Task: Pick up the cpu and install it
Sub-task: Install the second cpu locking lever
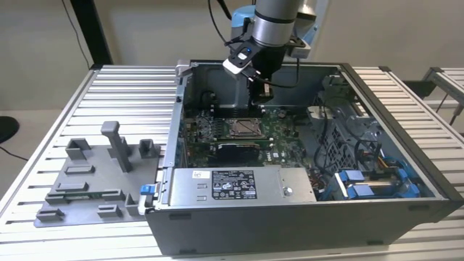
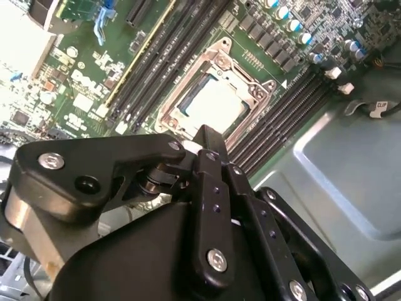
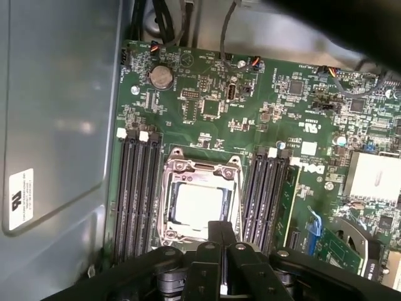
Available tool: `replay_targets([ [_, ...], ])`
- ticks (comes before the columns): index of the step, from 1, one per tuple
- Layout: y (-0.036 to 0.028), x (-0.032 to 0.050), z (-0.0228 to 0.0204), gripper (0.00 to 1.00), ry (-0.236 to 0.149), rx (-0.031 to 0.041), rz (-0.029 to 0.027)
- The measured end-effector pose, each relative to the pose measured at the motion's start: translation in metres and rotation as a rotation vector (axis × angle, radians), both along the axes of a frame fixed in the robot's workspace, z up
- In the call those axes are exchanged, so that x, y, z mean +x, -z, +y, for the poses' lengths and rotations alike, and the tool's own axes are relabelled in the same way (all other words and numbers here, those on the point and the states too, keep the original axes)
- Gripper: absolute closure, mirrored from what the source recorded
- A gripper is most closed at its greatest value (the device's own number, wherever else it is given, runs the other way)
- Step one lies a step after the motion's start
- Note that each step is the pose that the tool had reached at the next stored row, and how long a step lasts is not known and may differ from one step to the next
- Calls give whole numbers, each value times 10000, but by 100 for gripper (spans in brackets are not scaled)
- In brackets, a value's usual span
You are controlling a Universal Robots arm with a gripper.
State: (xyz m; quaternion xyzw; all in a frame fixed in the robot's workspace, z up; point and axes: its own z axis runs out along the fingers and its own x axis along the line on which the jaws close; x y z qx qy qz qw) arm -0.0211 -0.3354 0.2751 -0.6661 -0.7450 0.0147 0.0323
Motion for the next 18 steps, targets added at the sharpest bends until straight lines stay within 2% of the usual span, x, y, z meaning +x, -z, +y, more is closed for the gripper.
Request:
replay_targets([
  [3, 1, -2, -48, 100, -1, 2, -1],
  [8, 4, -144, -90, 100, 0, 2, -33],
  [12, 7, -153, -193, 100, 0, 1, -46],
  [14, 21, -171, -230, 100, 2, 1, -62],
  [18, 85, -276, -238, 100, 1, 6, -118],
])
